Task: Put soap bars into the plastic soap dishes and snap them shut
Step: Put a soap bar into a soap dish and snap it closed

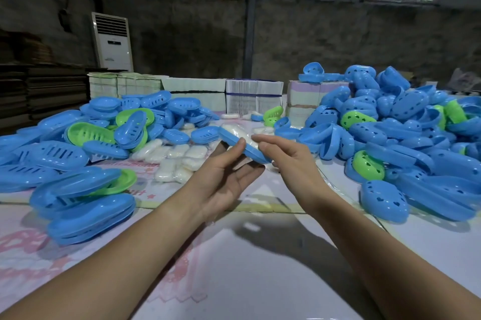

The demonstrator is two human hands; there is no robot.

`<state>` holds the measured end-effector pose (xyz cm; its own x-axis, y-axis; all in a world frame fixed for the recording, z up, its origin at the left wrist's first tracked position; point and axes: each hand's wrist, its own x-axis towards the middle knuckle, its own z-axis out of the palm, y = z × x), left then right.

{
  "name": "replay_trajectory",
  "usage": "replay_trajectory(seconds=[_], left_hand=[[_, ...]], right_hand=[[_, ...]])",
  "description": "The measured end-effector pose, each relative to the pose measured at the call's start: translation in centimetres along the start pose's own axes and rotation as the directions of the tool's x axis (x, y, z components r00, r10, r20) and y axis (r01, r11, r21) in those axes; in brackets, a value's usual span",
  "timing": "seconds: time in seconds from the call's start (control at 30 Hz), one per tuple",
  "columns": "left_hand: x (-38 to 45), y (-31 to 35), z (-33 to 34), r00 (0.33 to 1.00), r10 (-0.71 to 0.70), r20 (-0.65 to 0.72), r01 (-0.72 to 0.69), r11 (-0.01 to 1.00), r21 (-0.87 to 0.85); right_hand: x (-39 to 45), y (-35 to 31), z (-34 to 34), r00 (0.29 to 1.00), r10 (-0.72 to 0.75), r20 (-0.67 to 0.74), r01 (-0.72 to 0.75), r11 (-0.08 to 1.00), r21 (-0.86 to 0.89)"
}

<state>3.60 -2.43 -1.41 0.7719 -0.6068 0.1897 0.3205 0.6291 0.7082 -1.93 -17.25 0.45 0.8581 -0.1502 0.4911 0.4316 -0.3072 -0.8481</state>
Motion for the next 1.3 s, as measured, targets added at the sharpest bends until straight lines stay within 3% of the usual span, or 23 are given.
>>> replay_trajectory(seconds=[0.13, 0.23, 0.4, 0.47, 0.53, 0.57, 0.63, 0.73, 0.87, 0.93, 1.1, 1.17, 1.23, 1.3], left_hand=[[-0.1, 0.1, 0.0, 1.000, -0.002, -0.004, 0.002, 1.000, -0.016], [-0.2, 0.0, 0.0, 1.000, -0.015, -0.003, 0.015, 1.000, -0.009], [-0.2, 0.1, 0.4, 1.000, -0.009, -0.023, 0.010, 0.998, 0.060], [-0.2, 0.4, 0.4, 0.999, 0.006, -0.035, -0.004, 0.998, 0.058], [-0.1, 0.6, 0.4, 0.999, 0.007, -0.039, -0.005, 0.998, 0.055], [-0.1, 0.6, 0.4, 0.999, 0.003, -0.047, -0.001, 0.999, 0.051], [0.1, 0.6, 0.3, 0.998, -0.003, -0.058, 0.005, 0.999, 0.031], [0.1, 0.6, 0.5, 0.998, -0.014, -0.065, 0.013, 1.000, -0.023], [-0.1, 1.0, 0.5, 0.997, 0.015, 0.082, 0.004, 0.974, -0.225], [-0.3, 1.2, 0.5, 0.983, 0.030, 0.180, 0.014, 0.971, -0.239], [-0.4, 1.1, 0.5, 0.985, 0.004, 0.172, 0.033, 0.977, -0.211], [-0.3, 1.2, 0.5, 0.990, -0.007, 0.141, 0.041, 0.971, -0.234], [-0.2, 1.3, 0.4, 0.992, -0.001, 0.123, 0.032, 0.969, -0.246], [-0.2, 1.4, 0.4, 0.991, 0.004, 0.131, 0.027, 0.972, -0.234]], right_hand=[[0.0, 0.0, 0.3, 0.996, -0.089, 0.032, 0.092, 0.990, -0.110], [0.1, -0.1, -0.1, 0.996, -0.053, 0.078, 0.065, 0.987, -0.150], [0.4, -0.3, -1.5, 0.985, -0.106, 0.136, 0.122, 0.986, -0.115], [1.5, 0.7, -1.9, 0.995, -0.100, 0.014, 0.101, 0.990, -0.095], [3.4, 2.3, -2.8, 0.976, -0.015, -0.215, -0.018, 0.989, -0.149], [4.3, 3.3, -3.5, 0.956, 0.046, -0.289, -0.120, 0.963, -0.241], [5.7, 5.5, -4.8, 0.937, 0.156, -0.312, -0.307, 0.794, -0.525], [7.2, 7.8, -6.0, 0.951, 0.216, -0.221, -0.303, 0.515, -0.802], [8.9, 8.9, -6.5, 0.957, 0.239, -0.163, -0.243, 0.355, -0.903], [9.0, 9.2, -6.5, 0.963, 0.199, -0.183, -0.240, 0.319, -0.917], [8.6, 9.0, -6.7, 0.961, 0.144, -0.234, -0.260, 0.202, -0.944], [8.5, 8.6, -6.6, 0.955, 0.134, -0.266, -0.293, 0.279, -0.914], [8.6, 7.5, -6.4, 0.926, 0.164, -0.341, -0.375, 0.523, -0.766], [8.6, 5.9, -6.1, 0.873, 0.277, -0.402, -0.450, 0.777, -0.441]])
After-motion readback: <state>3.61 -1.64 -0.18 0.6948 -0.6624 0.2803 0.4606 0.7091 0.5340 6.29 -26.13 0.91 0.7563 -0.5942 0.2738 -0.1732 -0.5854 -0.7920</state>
